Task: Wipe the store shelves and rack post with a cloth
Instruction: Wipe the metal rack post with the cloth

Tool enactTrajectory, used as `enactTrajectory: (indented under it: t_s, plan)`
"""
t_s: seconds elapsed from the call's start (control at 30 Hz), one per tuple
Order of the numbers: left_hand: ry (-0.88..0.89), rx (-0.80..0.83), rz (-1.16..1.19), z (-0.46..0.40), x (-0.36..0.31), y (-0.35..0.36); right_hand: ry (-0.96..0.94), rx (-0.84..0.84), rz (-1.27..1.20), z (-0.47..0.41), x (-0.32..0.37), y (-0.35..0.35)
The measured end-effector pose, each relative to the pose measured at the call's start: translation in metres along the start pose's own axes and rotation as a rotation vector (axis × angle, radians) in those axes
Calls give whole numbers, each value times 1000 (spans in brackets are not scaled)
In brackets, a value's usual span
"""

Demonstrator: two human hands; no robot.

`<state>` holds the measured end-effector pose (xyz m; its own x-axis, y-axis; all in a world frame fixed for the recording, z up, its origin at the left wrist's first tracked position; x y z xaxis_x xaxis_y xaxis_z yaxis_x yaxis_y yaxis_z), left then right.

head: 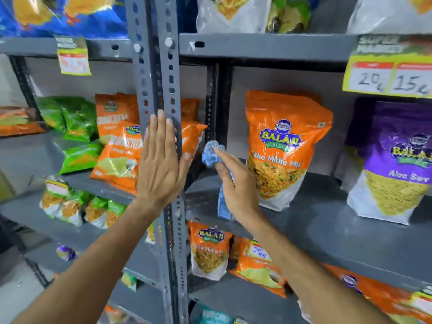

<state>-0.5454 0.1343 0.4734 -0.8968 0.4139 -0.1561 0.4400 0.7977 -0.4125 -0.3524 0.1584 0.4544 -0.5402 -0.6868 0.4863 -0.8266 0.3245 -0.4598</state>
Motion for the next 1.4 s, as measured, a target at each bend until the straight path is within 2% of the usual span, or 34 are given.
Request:
enactTrajectory:
  t_s: [0.17,0.4,0.57,0.63,0.73,0.87,1.0,1.13,1.2,1.27,1.3,1.33,1.4]
  plan:
    - [114,-110,72,-16,24,22,220,-10,186,-93,-47,63]
    - [182,-167,116,-16,33,31,594,140,405,-151,-137,127]
    - [215,-190,126,-14,36,35,608,312,651,-150,-199,144]
    - [220,-191,126,-15,37,36,532,434,790,-144,-200,150]
    - [218,-189,129,-15,37,36,475,523,904,-139,-192,164]
    - [202,-183,127,-15,35,33,454,506,839,-122,-171,173]
    - [184,-164,124,-16,32,30,327,519,716,-86,-117,158]
    - [176,-158,130,-17,31,28,203,595,519,-54,-71,131]
    - [177,-156,127,-16,31,28,275,600,327,-51,-60,119]
    - [186,-155,126,-16,31,29,397,402,97,-64,-65,111]
    - [189,-158,124,-16,32,29,473,270,71,-76,-75,112]
    - [191,-164,124,-16,32,30,550,170,114,-90,-87,114]
    - [201,-174,129,-16,32,31,672,122,272,-114,-119,124]
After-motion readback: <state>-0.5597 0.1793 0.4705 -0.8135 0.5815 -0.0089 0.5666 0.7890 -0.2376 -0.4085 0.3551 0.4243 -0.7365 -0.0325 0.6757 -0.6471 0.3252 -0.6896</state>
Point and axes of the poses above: each hand's wrist, its own z-axis away from the middle knuckle, its own y-axis out of the palm, x = y × z, the point moved 2 cm from there along -z, towards the middle knuckle, and after that the axes turned 14 degrees about z, right-handed, at the moved point
